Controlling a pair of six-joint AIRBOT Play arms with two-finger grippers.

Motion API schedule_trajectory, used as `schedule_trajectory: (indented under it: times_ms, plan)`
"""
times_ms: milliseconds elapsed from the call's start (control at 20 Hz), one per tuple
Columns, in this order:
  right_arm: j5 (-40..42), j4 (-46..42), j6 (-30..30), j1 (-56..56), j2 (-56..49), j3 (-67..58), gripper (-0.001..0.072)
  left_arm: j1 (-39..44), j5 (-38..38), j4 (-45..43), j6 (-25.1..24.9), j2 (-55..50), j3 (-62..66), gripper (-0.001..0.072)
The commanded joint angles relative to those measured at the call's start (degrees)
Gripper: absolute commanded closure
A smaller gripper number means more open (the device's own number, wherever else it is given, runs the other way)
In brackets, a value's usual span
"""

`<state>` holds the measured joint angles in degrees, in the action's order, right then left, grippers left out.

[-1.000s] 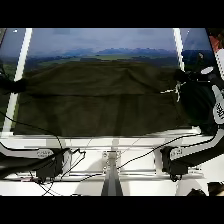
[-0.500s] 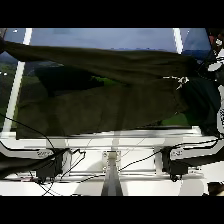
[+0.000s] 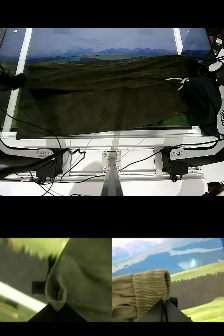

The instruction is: Fold the clothes and pants, and hang the long-sleeved shirts on hangers.

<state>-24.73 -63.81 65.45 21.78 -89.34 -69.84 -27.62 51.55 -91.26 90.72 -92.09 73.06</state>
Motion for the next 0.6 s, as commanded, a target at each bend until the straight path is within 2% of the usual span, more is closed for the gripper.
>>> schedule_trajectory:
  times_ms: [0,50,100,150,200,250,400,550]
  plan:
    - [2.32,-0.09,0.0,0.02,0.0,-0.02,0.0684,-0.07,0.7,-1.33,0.81,-2.12,-2.89,0.0684]
    - [2.75,-0.09,0.0,0.02,0.0,-0.02,0.0641,-0.07,0.02,-1.31,0.81,-2.12,-2.86,0.0677]
    - [2.25,0.07,0.02,0.02,0.02,-0.02,0.0419,-0.07,-0.57,-1.31,0.81,-2.08,-2.75,0.0623]
    - [1.05,0.61,0.04,0.02,0.02,-0.02,0.0175,-0.09,-0.79,-1.29,0.81,-2.08,-2.56,0.0369]
    - [-0.94,0.79,0.04,0.0,0.07,-0.02,0.0134,0.07,-0.52,-1.2,0.81,-2.03,-2.34,0.0059]
    - [-3.52,0.76,0.02,-0.04,0.28,-0.02,0.0133,0.57,0.74,-1.07,0.52,-1.64,-1.99,0.0013]
    - [-7.34,0.68,0.04,-0.04,3.04,-0.02,0.0133,2.21,3.63,-1.33,-1.62,1.44,0.63,0.0015]
    - [-8.79,-0.48,0.02,0.0,10.25,-0.02,0.0136,3.13,3.58,-1.33,-1.57,8.57,3.96,0.0016]
